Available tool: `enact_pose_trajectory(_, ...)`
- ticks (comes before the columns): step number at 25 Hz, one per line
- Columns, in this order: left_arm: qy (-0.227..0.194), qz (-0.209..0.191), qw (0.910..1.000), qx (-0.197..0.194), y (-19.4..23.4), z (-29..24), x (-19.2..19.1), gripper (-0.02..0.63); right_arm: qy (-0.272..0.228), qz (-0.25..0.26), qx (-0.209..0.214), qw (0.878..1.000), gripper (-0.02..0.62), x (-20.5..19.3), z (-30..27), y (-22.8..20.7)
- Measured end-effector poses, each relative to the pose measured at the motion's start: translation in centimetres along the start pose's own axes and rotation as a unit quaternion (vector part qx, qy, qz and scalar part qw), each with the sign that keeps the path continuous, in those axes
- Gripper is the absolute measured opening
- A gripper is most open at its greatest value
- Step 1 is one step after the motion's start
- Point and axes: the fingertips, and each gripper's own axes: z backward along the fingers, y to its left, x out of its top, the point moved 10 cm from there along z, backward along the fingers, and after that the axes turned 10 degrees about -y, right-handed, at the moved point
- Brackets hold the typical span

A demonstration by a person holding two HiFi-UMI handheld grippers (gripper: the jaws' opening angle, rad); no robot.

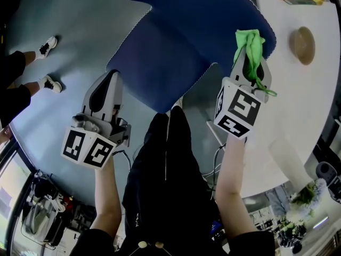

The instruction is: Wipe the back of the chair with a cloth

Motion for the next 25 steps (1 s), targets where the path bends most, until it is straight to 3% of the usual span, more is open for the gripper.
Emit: enact_pose_trajectory(25,0.006,0.007,0.9999,0.007,0.7,-1.0,-1.1,0.002,0.065,0.009,0.044,0.997,0.044,-5.0,-0.3,2.9)
